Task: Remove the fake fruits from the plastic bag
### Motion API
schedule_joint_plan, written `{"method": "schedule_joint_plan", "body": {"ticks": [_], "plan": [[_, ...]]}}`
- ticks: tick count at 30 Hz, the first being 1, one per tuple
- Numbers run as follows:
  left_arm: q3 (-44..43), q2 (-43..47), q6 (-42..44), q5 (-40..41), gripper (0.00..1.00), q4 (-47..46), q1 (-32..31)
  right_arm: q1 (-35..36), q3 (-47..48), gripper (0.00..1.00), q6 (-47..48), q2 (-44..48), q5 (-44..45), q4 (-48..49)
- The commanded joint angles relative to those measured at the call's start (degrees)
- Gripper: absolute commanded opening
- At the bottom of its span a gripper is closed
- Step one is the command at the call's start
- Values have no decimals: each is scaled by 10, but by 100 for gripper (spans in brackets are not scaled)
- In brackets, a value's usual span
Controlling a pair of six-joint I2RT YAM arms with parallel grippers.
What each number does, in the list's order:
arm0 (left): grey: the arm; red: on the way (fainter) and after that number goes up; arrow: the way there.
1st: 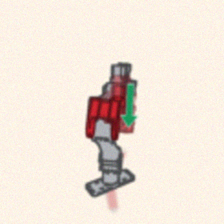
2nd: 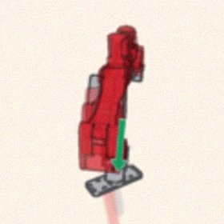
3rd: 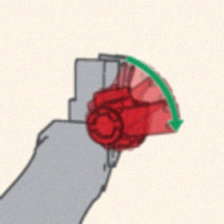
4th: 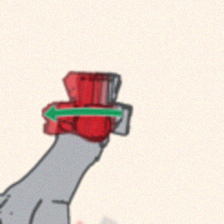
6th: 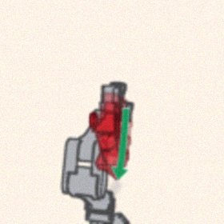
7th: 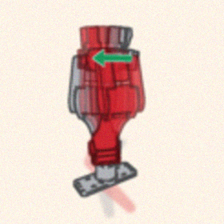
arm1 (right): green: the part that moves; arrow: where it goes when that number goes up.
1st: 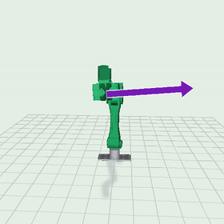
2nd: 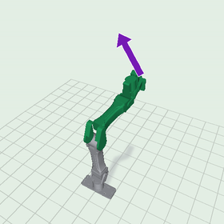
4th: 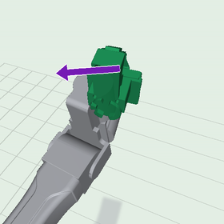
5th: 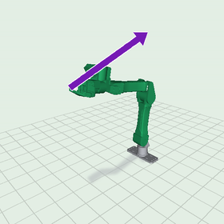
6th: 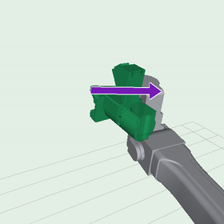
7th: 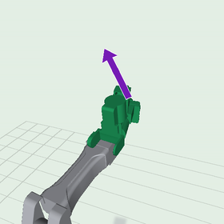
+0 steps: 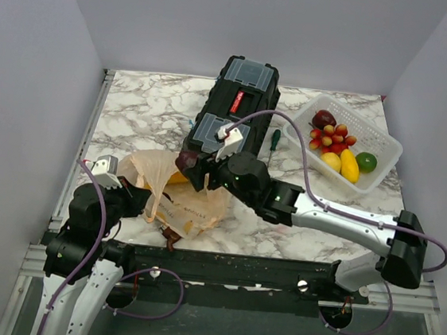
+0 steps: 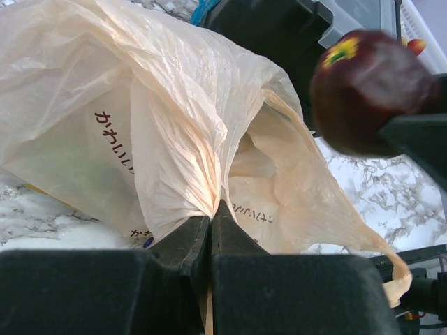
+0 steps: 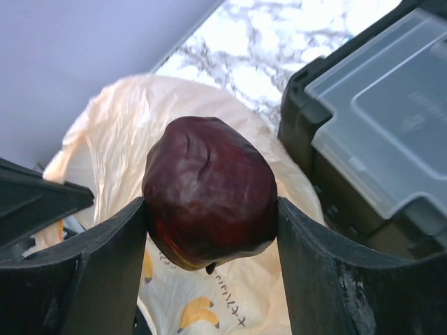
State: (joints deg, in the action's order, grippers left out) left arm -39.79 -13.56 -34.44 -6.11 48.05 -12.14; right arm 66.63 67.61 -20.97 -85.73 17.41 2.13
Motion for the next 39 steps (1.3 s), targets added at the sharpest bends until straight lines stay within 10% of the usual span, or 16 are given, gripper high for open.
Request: {"method": "schedule_joint_plan", "body": {"ticks": [1,10,19,28,39], "plan": [[4,-1,19,-30,0,-14,-3,-2,-22,1,36,56,84,44],[5,5,36,-58,0,-19,-3,-63,-88,1,71,155,212,30],[8,1,33,-65,1,-22,-3,-325,-102,1,-12,189,129,-63],[7,3,18,-36,0,-14,-3,-509,16,1,-36,37,-13,-142],[7,5,13,-22,0,-12,-3,-566,163,5,-53,-166,-48,-271]]}}
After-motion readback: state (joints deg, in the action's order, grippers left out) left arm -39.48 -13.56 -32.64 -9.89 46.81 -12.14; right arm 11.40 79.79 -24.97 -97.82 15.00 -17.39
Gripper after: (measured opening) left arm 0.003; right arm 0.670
